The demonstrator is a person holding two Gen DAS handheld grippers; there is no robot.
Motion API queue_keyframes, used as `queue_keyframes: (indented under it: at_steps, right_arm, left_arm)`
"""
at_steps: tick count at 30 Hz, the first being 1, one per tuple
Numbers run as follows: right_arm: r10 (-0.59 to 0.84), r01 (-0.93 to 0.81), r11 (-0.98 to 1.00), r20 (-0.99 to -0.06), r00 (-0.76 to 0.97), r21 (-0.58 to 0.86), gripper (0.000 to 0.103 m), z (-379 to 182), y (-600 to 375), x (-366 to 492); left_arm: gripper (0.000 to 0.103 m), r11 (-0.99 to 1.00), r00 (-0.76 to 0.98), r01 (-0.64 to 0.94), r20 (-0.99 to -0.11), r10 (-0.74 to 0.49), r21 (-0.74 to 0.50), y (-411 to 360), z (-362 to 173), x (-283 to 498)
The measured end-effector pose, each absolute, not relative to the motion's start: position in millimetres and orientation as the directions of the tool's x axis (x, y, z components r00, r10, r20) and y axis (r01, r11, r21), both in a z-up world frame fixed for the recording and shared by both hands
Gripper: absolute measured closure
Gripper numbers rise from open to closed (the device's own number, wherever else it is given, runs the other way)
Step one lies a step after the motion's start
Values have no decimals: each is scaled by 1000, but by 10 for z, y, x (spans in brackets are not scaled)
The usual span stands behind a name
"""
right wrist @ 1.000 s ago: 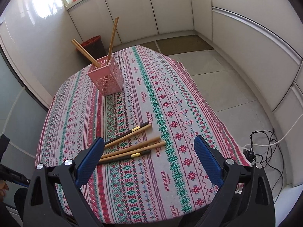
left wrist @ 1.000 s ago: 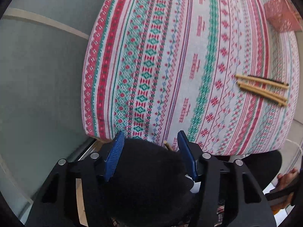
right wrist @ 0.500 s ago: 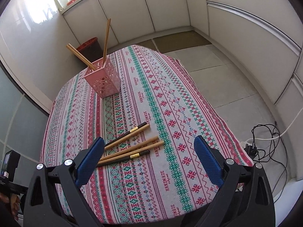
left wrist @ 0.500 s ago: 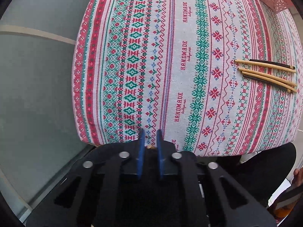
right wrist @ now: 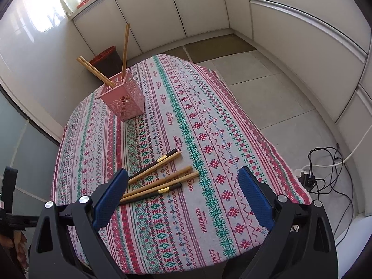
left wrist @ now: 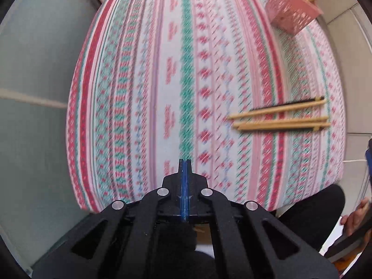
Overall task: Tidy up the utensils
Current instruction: 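Lower the open left tool toward the black-tipped chopsticks on the cloth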
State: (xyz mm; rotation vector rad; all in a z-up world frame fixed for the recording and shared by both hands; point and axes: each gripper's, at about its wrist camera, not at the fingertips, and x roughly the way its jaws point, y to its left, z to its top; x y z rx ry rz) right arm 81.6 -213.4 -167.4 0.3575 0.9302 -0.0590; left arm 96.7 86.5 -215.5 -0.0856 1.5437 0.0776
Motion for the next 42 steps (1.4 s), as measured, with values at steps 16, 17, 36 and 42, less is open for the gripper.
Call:
queue_keyframes:
  at_steps: [16,17,36,42]
  right_arm:
    - [129,205,929,-791,598,307,11,-1642,-2214,846]
    - [129,207,928,-789,601,309,10,-1631,-2220,842]
    - [166,220,915,-812,559,338,11,-1782,-2291,940]
    - [189,200,915,-810,555,350,10,-1823,-2248,947]
  left_arm:
    - [54,985,-367,-42,-919,143,170,1333,-2494,744]
    - [54,985,-400,-33,-905,142,169,1326,-2632,726]
    - [92,983,-280,179,-956,90,40,773,-2243,862]
    - [65,975,-288,218,-953,91,27,341,-2364,770]
